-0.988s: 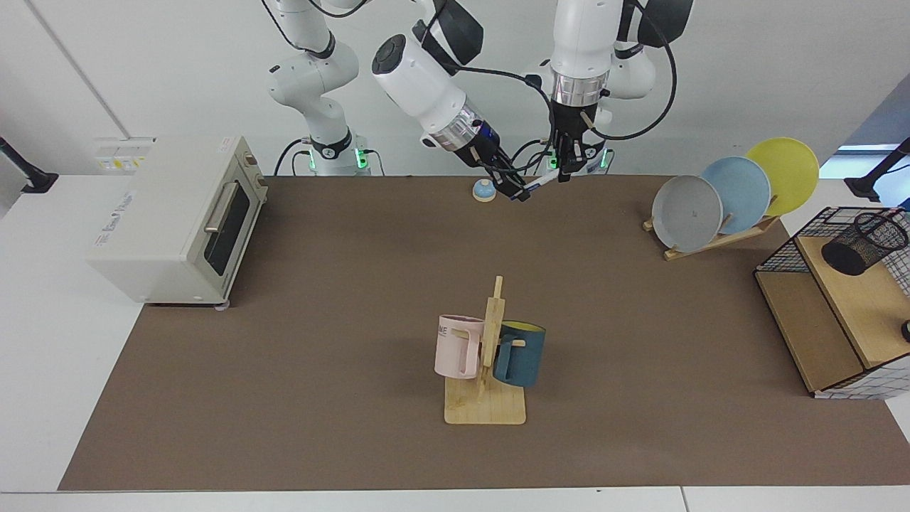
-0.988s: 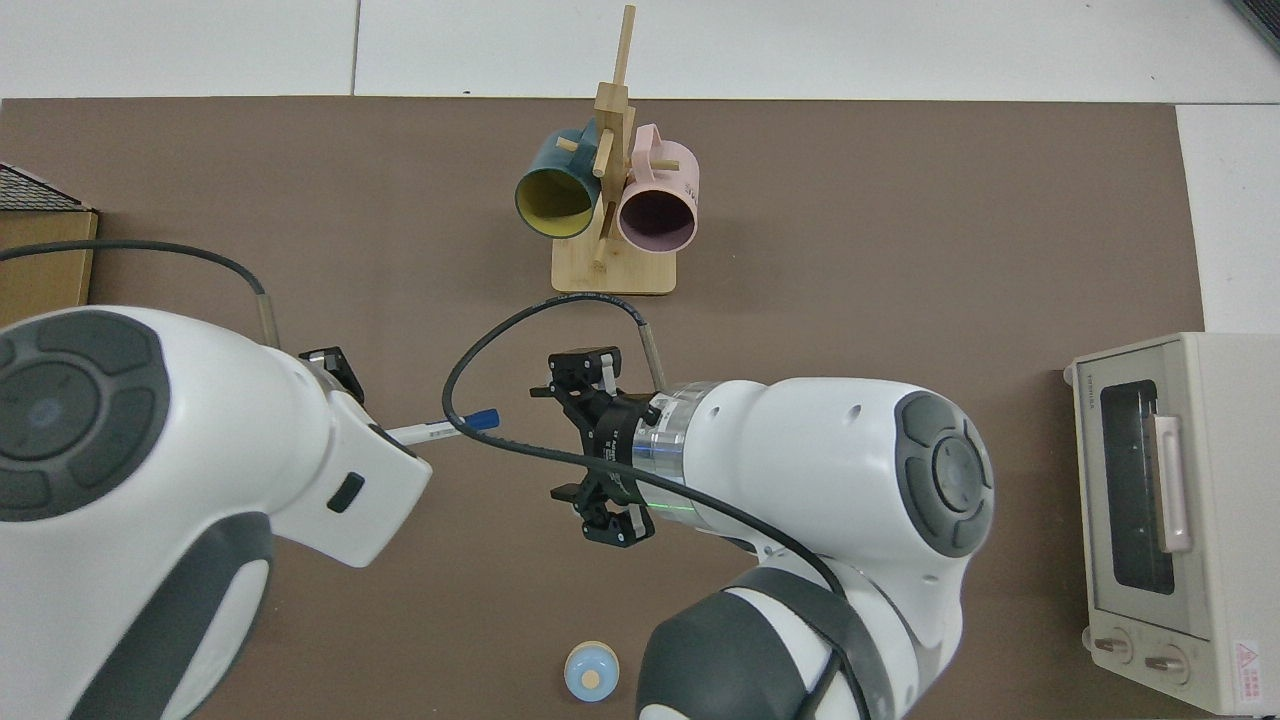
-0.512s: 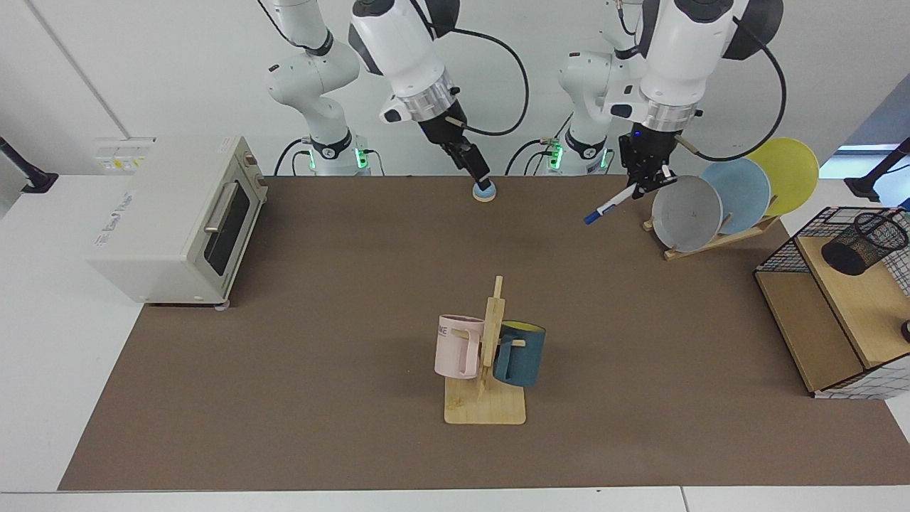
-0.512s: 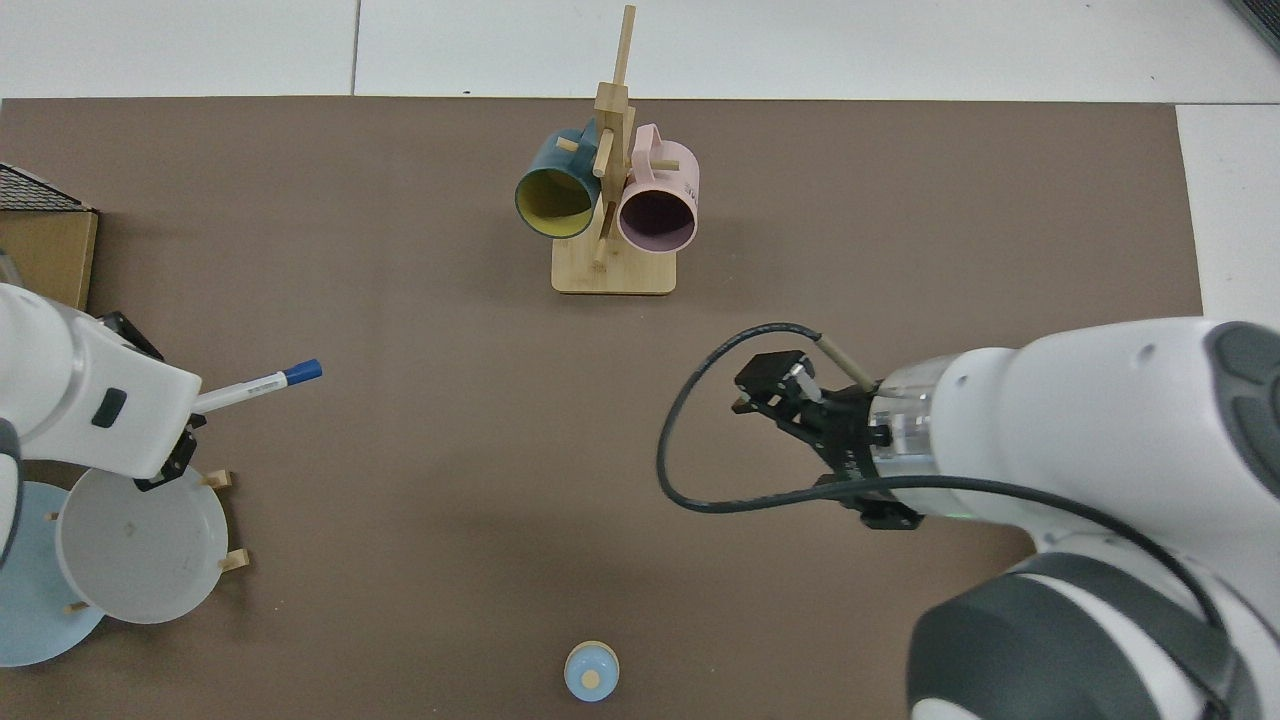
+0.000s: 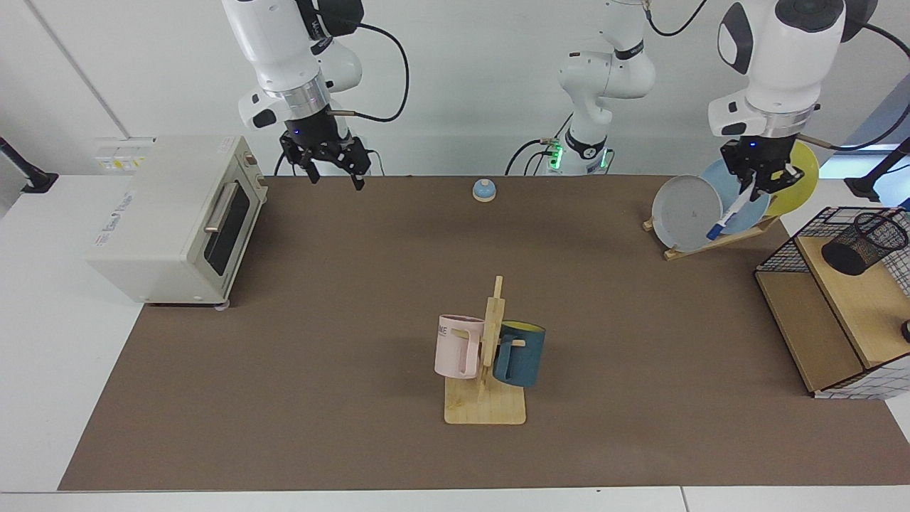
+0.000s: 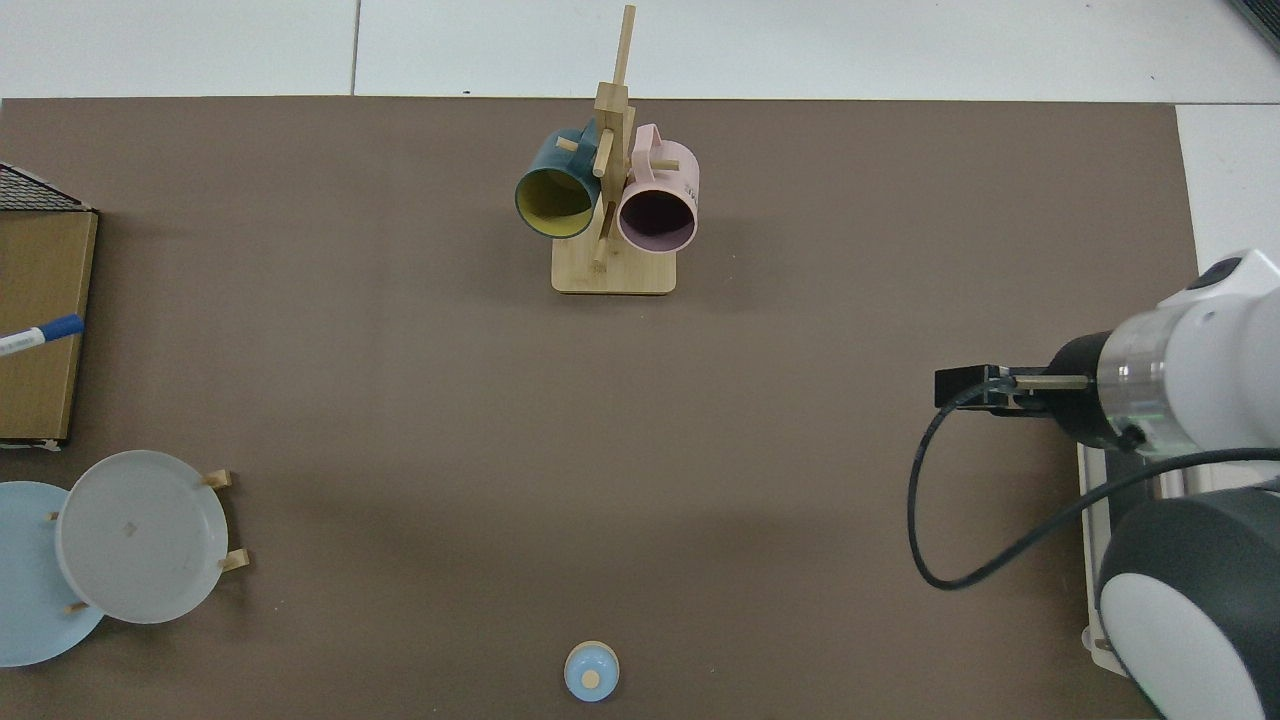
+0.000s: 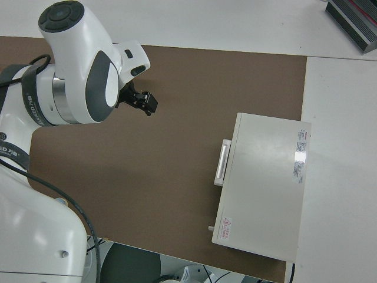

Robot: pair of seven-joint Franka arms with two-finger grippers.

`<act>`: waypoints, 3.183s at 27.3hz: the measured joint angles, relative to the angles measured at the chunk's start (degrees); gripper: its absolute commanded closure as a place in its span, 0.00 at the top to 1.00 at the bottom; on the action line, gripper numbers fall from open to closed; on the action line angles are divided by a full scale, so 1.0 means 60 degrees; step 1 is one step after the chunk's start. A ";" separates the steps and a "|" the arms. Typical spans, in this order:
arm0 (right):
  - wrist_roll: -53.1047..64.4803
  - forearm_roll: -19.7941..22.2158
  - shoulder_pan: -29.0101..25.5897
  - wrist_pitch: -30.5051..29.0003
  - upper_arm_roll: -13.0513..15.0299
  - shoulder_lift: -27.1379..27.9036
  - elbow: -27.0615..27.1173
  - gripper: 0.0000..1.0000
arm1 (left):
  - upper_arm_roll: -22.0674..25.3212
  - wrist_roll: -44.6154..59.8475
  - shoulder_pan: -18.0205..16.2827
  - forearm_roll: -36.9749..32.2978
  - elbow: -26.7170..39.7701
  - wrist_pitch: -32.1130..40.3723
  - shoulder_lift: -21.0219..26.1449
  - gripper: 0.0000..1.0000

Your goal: Put markers into pen holder

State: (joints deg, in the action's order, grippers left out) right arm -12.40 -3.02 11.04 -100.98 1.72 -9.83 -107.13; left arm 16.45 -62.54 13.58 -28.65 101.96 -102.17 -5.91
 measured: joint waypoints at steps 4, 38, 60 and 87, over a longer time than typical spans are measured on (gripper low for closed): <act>0.1616 0.0016 -0.0654 0.0050 0.0014 0.0042 0.0168 1.00 | 0.0646 -0.1663 0.0000 -0.0325 -0.0497 -0.0872 0.0392 0.00; 0.1227 0.0017 -0.1073 0.1650 -0.0037 0.1052 0.2179 1.00 | 0.2856 -0.5386 -0.0335 -0.3379 -0.1830 -0.1932 0.2868 0.00; 0.1227 0.0017 -0.1074 0.1650 -0.0037 0.1052 0.2179 1.00 | 0.2742 -0.4837 0.0186 -0.4440 -0.2863 -0.0465 0.4443 1.00; 0.1227 0.0017 -0.1074 0.1651 -0.0037 0.1052 0.2179 1.00 | 0.1834 0.0594 0.0285 0.3695 -0.3231 0.0061 0.4351 1.00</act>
State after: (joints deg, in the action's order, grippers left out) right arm -5.04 -2.92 4.59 -91.08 1.49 -3.51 -94.06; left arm 27.45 -58.97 15.29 -6.49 82.57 -101.81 20.19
